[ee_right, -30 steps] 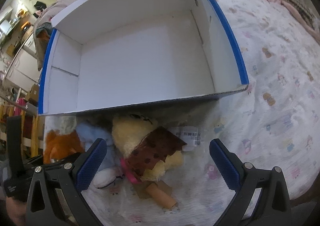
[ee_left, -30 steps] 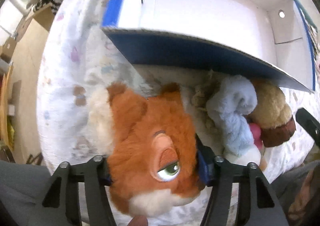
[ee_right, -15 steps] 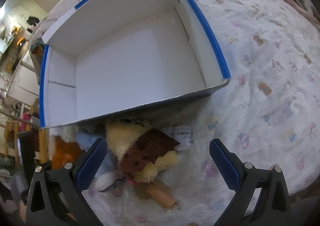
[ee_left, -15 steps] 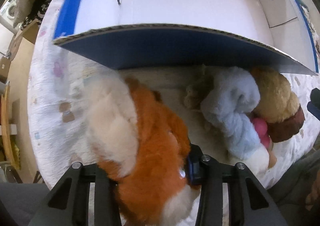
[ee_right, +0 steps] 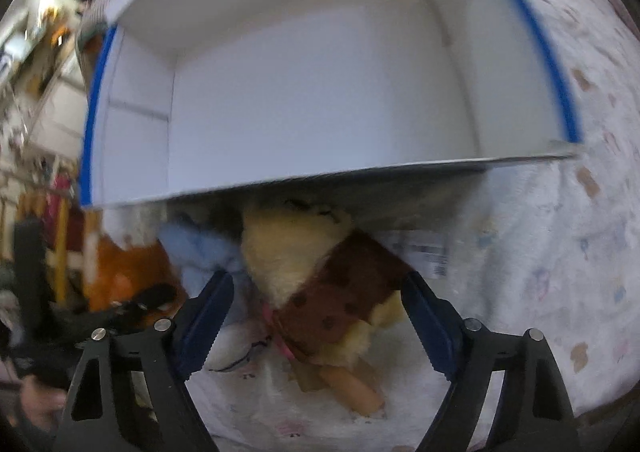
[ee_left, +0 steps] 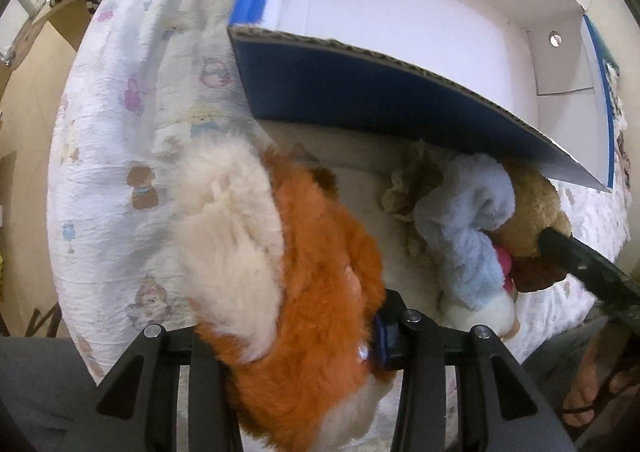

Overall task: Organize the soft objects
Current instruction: 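Lift the fox plush with the left tool while the right tool grasps and lifts the yellow bear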

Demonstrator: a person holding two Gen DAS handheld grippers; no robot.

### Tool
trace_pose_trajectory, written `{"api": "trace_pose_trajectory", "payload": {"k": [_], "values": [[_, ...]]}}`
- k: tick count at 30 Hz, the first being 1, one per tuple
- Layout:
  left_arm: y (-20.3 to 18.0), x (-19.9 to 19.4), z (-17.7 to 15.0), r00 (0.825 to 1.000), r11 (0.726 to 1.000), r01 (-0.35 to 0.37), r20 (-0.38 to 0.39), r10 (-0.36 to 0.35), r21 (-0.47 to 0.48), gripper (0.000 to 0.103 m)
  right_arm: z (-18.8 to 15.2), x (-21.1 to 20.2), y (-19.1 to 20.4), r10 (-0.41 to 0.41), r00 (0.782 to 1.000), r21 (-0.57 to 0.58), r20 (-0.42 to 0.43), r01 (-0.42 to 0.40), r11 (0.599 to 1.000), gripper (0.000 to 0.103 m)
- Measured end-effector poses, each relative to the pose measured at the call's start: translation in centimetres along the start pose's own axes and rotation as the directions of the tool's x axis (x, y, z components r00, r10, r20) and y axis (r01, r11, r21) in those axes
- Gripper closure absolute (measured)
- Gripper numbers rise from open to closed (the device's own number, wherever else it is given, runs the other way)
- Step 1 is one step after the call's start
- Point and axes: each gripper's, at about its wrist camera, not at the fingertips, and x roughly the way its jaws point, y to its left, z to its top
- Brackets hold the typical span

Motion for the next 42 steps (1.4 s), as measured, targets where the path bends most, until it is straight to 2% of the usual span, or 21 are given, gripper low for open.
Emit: {"api": "trace_pose_trajectory", "payload": {"k": [2,4,6,7,9,11,20,23,31,42], "values": [[0.0,-0.6,-0.4,1.000,1.000,-0.010,0.008,0.010,0.007,0.066,0.2,1.0,0.9,-0.037,0.999,-0.037,-0.021,0.036,0.999,0.018],[0.0,-1.4,-0.6,0.999,0.999,-0.040,0.027,0.040,0.025,0.068,0.3,1.9,1.6,-0.084,0.996,-0.078,-0.036,0.081,0.994,0.030],[-0.6,-2.2,0.0,0.997,0.996,-0.069,0.041,0.067,0.047,0.069,0.3,2.4,2.0,-0.144,0.989,-0.122,-0.037,0.139,0.983,0.036],[-0.8,-2.3,0.0,0.996,0.995,-0.078,0.045,0.075,0.056,0.069,0.2,2.5,2.1,-0.146,0.989,-0.136,-0.035,0.140,0.981,0.042],[-0.9,-2.5,0.2,0.995,0.994,-0.089,0.053,0.085,0.067,0.069,0.0,2.0,2.4,-0.153,0.988,-0.166,-0.005,0.150,0.975,0.047],[-1.7,-2.6,-0.2,0.994,0.993,-0.094,0.061,0.090,0.067,0.069,-0.3,1.2,2.7,-0.145,0.989,-0.187,0.026,0.148,0.971,0.048],[-3.0,-3.8,-2.4,0.988,0.991,-0.123,0.105,0.116,0.057,0.069,-1.8,-2.8,1.4,-0.016,0.996,-0.146,0.084,0.029,0.989,0.050],[-4.6,-6.5,-3.4,0.983,0.989,-0.138,0.130,0.129,0.056,0.069,-2.7,-4.6,1.0,0.017,0.994,-0.153,0.112,0.000,0.988,0.050],[-4.1,-8.3,-4.1,0.970,0.987,-0.158,0.192,0.149,0.032,0.069,-3.9,-8.6,1.4,0.126,0.974,-0.131,0.190,-0.102,0.986,0.050],[-5.1,-14.4,-4.5,0.925,0.989,-0.146,0.354,0.139,-0.009,0.069,-3.9,-12.5,2.7,0.191,0.939,-0.159,0.286,-0.149,0.976,0.050]]}}
